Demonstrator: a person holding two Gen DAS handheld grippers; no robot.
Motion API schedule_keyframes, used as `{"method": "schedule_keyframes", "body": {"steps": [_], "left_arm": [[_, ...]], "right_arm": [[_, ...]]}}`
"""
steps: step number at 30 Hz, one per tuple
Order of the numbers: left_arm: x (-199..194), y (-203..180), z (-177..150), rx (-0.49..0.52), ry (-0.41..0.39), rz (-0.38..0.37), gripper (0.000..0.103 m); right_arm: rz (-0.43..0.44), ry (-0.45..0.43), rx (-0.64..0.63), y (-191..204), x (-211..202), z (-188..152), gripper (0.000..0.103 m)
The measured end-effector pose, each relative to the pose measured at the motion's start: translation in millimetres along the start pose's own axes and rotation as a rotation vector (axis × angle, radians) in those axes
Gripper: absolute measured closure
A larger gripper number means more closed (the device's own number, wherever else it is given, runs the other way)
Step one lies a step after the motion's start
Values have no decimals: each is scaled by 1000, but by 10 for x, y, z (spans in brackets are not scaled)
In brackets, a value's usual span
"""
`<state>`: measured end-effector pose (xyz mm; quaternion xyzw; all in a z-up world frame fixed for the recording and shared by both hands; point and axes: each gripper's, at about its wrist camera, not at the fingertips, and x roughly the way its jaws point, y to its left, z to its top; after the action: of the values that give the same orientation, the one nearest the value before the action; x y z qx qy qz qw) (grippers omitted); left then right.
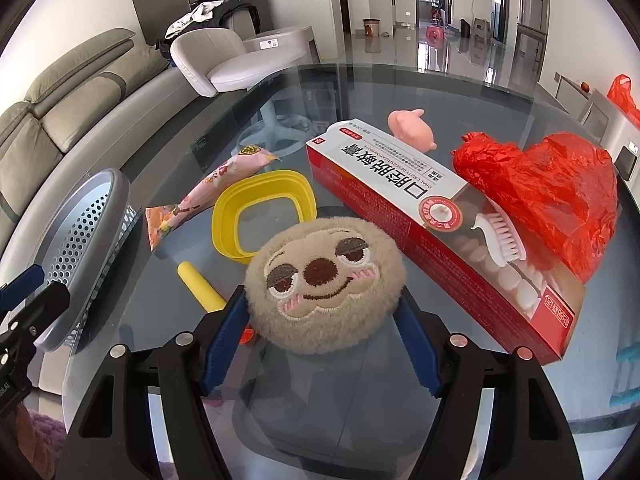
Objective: Collect trash
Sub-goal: 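Return the right tool to the table and grasp the plush sloth ball, then grasp the yellow foam stick with the left tool while the right tool holds the sloth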
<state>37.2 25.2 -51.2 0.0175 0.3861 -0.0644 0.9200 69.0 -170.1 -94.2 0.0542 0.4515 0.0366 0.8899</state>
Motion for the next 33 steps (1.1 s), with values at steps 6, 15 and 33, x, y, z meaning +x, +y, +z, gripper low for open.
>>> {"method": "schedule_keyframes", "body": {"steps": [6, 15, 33], "left_arm": [[14, -47, -18, 8, 4, 4, 28], [27, -201, -18, 12, 12, -20, 26], [348, -889, 31, -56, 61, 32, 20]], "right_arm": [[22, -13, 1, -50, -104, -55, 44], [36, -77, 30, -207, -606, -166, 44], [16, -210, 147, -837, -1505, -564, 44]]}}
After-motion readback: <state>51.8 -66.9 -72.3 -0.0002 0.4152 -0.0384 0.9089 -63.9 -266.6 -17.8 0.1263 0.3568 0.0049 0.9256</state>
